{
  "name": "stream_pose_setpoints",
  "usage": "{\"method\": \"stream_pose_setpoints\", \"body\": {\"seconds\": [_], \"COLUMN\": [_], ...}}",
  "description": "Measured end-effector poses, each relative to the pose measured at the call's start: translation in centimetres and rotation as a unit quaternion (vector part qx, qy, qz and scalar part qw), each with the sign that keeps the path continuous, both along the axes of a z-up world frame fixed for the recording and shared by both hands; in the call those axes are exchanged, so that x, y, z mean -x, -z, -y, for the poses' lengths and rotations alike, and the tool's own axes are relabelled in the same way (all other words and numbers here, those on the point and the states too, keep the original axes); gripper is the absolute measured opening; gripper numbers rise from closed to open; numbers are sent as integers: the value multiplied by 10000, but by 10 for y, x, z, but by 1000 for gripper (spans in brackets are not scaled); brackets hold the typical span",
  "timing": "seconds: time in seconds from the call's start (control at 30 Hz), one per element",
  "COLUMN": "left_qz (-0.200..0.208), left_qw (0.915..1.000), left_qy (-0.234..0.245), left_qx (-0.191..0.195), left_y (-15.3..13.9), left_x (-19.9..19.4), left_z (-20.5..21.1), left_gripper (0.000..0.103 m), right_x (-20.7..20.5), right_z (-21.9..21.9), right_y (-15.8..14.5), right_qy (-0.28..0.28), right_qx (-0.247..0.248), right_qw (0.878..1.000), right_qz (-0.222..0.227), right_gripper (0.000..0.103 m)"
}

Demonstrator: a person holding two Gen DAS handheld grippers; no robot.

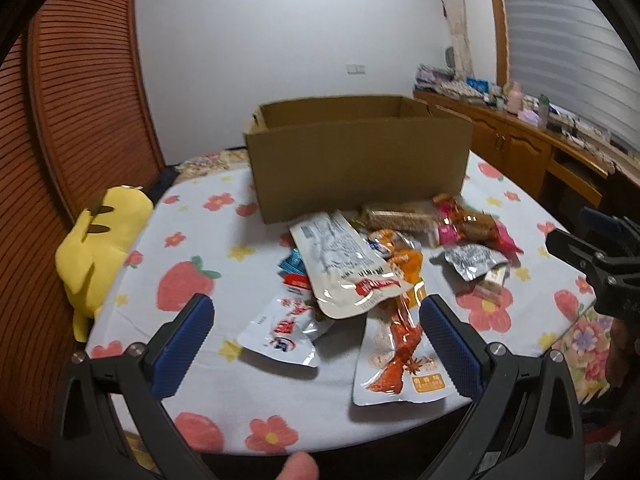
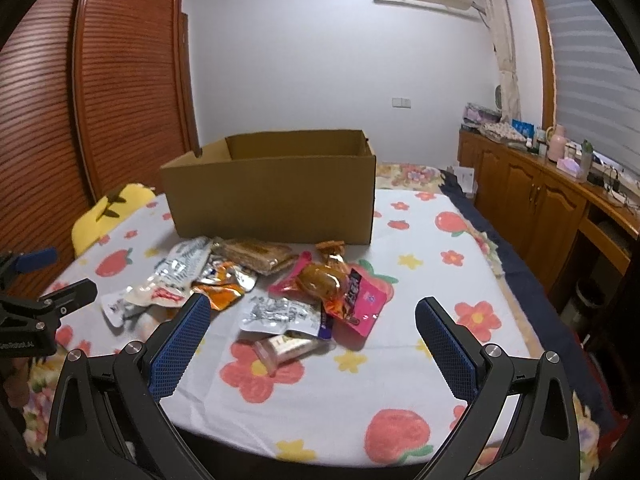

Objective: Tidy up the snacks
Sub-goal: 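Grasp the white duck-neck pouch with left tool while right tool grasps pink pastry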

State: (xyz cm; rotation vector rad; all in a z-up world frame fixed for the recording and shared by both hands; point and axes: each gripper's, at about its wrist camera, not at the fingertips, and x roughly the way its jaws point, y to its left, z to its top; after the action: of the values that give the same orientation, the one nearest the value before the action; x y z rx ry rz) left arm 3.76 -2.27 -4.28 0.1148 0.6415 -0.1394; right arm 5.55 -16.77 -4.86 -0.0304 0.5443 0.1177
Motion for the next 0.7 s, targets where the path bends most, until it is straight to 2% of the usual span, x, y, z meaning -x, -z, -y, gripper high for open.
{"method": "stream_pose_setpoints", "body": {"seconds": [0.3,0.5,0.7], "left_qz": [-359,-539,-788], "left_qw": [9981,9972,9947], "left_qy": [493,493,376], "left_qx": [79,180,545], "left_y": [12,15,17], "left_x": [-19,-39,-74], "left_z": [13,13,-1], "left_gripper": [103,103,102], "right_x": [-22,-37,-57], "right_z": [13,19,26], "right_y": [21,32,32], "right_qy": [-106,-342,-617], "right_qx": [123,-18,-183], "right_qw": [9993,9973,9942], "right_qz": [-351,-654,-867], "right_gripper": [103,103,100]}}
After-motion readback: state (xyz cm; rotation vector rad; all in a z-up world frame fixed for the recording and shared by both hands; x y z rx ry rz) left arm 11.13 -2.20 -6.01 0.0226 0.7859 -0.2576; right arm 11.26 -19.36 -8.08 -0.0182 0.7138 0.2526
